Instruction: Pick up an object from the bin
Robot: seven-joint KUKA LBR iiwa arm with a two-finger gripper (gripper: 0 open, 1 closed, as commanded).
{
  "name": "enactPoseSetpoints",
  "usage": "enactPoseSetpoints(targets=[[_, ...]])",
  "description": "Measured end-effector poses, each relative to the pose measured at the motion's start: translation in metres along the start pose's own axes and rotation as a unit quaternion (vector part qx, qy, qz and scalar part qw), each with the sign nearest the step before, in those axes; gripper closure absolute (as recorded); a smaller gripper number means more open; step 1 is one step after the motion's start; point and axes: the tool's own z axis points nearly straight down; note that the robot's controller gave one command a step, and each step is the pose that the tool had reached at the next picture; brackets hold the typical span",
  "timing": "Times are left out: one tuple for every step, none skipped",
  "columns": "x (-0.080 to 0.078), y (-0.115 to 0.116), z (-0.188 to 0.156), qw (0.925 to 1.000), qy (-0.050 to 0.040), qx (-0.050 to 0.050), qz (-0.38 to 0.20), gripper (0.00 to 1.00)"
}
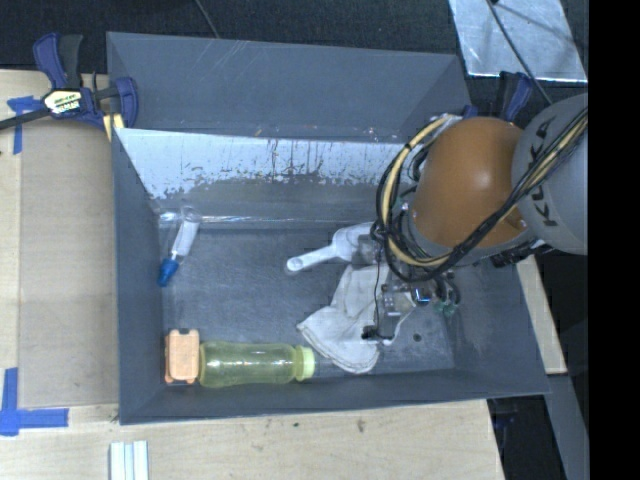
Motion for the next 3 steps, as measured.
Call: enactPoseSetpoints(targets=[[-0.002,0.000,-0.004,1.0000,-0.0042,0.000,0.000,0.00],[-0.004,0.000,-0.002,1.0000,-0.0050,0.000,0.000,0.00],[-0.015,0.002,0.046,1.0000,-0.0019,0.000,-0.001,0.00]])
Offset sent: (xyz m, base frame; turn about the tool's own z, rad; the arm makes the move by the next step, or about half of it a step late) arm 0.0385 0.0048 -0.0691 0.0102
